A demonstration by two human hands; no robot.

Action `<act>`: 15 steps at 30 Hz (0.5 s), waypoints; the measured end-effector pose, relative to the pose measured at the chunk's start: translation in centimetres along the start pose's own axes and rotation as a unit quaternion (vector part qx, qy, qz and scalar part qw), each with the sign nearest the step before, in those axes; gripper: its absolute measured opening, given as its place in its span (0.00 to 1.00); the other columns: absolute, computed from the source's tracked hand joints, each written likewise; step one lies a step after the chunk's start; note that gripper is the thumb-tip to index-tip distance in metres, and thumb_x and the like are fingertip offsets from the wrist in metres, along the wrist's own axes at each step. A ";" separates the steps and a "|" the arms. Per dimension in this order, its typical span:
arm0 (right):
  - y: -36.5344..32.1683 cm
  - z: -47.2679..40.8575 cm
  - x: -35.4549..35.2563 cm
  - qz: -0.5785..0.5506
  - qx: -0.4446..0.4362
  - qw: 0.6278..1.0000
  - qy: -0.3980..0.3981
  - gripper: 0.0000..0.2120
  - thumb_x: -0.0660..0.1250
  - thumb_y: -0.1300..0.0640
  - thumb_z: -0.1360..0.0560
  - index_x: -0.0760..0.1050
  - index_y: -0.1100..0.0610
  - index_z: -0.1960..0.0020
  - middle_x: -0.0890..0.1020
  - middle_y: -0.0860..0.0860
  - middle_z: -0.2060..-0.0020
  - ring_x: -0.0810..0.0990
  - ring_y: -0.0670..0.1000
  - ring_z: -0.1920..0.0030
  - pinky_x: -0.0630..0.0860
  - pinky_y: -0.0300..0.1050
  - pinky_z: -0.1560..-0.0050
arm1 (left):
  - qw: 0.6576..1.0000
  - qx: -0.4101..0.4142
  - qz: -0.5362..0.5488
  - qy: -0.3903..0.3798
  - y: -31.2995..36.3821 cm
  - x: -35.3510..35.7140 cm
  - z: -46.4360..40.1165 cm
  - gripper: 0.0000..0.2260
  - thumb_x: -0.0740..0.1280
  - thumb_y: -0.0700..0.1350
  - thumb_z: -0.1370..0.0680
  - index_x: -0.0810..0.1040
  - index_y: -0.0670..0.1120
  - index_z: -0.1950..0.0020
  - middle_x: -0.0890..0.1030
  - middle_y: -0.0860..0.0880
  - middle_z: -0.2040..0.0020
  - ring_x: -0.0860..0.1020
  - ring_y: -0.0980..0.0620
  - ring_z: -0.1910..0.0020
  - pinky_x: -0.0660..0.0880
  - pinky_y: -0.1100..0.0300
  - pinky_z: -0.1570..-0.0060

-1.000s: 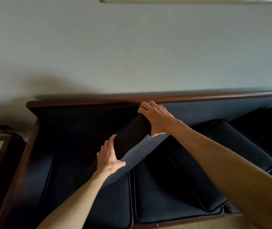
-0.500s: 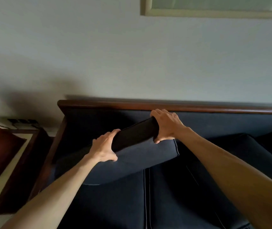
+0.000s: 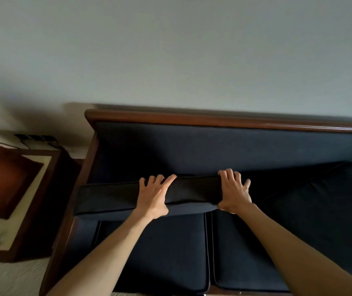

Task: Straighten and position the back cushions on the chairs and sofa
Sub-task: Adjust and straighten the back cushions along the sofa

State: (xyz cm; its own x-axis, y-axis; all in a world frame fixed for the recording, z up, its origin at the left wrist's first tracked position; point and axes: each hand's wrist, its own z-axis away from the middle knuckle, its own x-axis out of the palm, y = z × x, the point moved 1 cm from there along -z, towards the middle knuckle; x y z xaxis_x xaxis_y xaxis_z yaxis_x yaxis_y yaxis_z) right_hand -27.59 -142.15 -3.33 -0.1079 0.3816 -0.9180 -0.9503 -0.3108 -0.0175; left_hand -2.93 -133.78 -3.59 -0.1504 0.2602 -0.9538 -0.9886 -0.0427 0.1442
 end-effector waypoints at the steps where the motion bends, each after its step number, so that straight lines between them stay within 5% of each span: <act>1: -1.0 -0.1 0.0 0.036 -0.004 0.999 0.004 0.54 0.77 0.44 0.40 0.49 0.53 0.24 0.56 0.53 0.29 0.53 0.62 0.26 0.56 0.77 0.32 | 1.000 0.004 0.006 0.008 -0.4 0.1 -0.2 0.48 0.73 0.43 0.39 0.53 0.57 0.24 0.69 0.50 0.33 0.68 0.45 0.35 0.59 0.42 0.31; 3: -4.1 0.0 0.3 0.078 -0.050 0.995 0.034 0.61 0.77 0.44 0.39 0.40 0.54 0.21 0.47 0.57 0.23 0.42 0.64 0.23 0.42 0.80 0.33 | 1.000 0.007 0.009 0.018 -1.3 0.4 -0.3 0.50 0.75 0.48 0.39 0.51 0.54 0.22 0.65 0.48 0.28 0.63 0.45 0.29 0.55 0.42 0.27; 6: -9.7 0.9 2.0 0.032 -0.153 0.984 0.085 0.62 0.76 0.50 0.39 0.36 0.53 0.20 0.38 0.54 0.21 0.33 0.57 0.22 0.33 0.73 0.30 | 0.995 -0.048 0.027 0.078 -1.7 1.0 0.7 0.55 0.77 0.56 0.38 0.46 0.49 0.20 0.49 0.41 0.21 0.51 0.42 0.22 0.48 0.42 0.24; 12: -10.1 -0.3 3.4 -0.006 -0.135 0.984 0.112 0.51 0.68 0.61 0.33 0.41 0.52 0.19 0.40 0.50 0.20 0.38 0.51 0.21 0.37 0.60 0.24 | 0.993 -0.013 0.023 0.112 -5.0 2.8 3.6 0.54 0.77 0.49 0.36 0.46 0.46 0.20 0.47 0.46 0.19 0.46 0.45 0.21 0.52 0.43 0.24; 15: -8.5 -1.3 3.3 -0.019 -0.110 0.988 0.108 0.50 0.65 0.64 0.33 0.40 0.52 0.19 0.40 0.49 0.20 0.36 0.49 0.21 0.40 0.57 0.22 | 0.992 -0.061 0.026 0.106 -10.7 2.2 4.8 0.57 0.79 0.51 0.38 0.46 0.45 0.20 0.47 0.46 0.19 0.46 0.48 0.20 0.50 0.47 0.23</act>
State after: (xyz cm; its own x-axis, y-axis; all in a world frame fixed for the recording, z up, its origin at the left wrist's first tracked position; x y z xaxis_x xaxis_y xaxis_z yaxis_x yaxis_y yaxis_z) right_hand -19.44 -139.42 -6.70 0.0137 0.2087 -0.9779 -0.8634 -0.4908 -0.1168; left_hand 7.28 -128.16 -5.95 -0.1847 0.0464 -0.9817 -0.9697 -0.1710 0.1744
